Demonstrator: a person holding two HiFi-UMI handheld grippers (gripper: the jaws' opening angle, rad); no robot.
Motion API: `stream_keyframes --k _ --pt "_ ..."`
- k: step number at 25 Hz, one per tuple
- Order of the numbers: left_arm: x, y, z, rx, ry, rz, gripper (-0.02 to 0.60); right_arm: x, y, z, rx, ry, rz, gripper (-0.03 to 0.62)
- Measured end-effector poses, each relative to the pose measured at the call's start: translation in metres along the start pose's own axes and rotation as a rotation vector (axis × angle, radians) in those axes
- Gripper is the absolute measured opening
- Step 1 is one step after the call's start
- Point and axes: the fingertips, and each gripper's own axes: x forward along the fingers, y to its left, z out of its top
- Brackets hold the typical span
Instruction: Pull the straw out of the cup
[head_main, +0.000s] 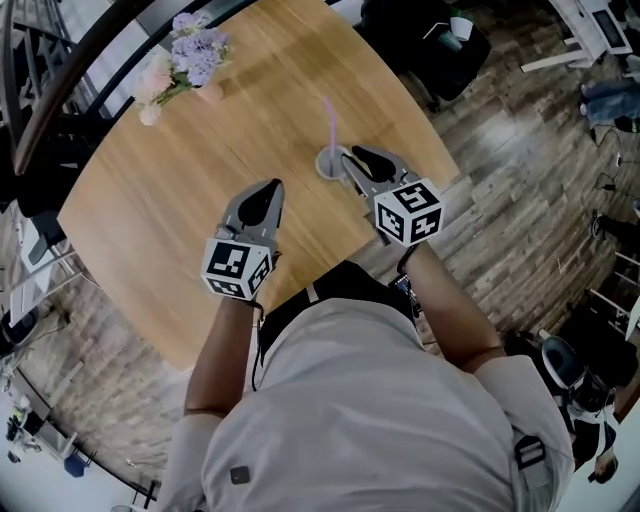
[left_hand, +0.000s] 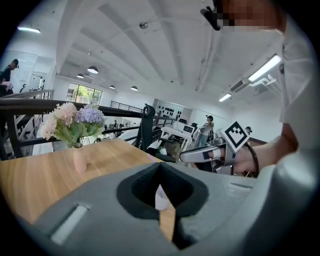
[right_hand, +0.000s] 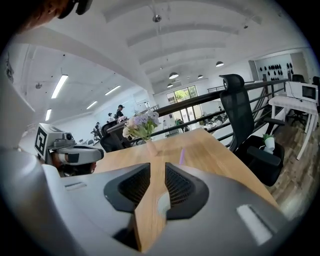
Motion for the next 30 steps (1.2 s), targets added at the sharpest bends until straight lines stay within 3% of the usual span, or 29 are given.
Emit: stream_keyframes --k 6,22,30 --pt "0.029 0.028 -0.012 -0.014 0.029 0.013 0.005 0.038 -0.023 -0.013 0.011 0.066 0.013 0.112" --pt "0.069 0.051 -0.034 -0.081 0.06 0.03 0.005 0.104 -0.051 -0.053 0.05 0.174 0.034 0.114" --pt "0.066 0.056 -0.032 -0.104 0.053 0.045 0.005 0.11 -0.053 -0.053 0.029 0.197 0.036 0.041"
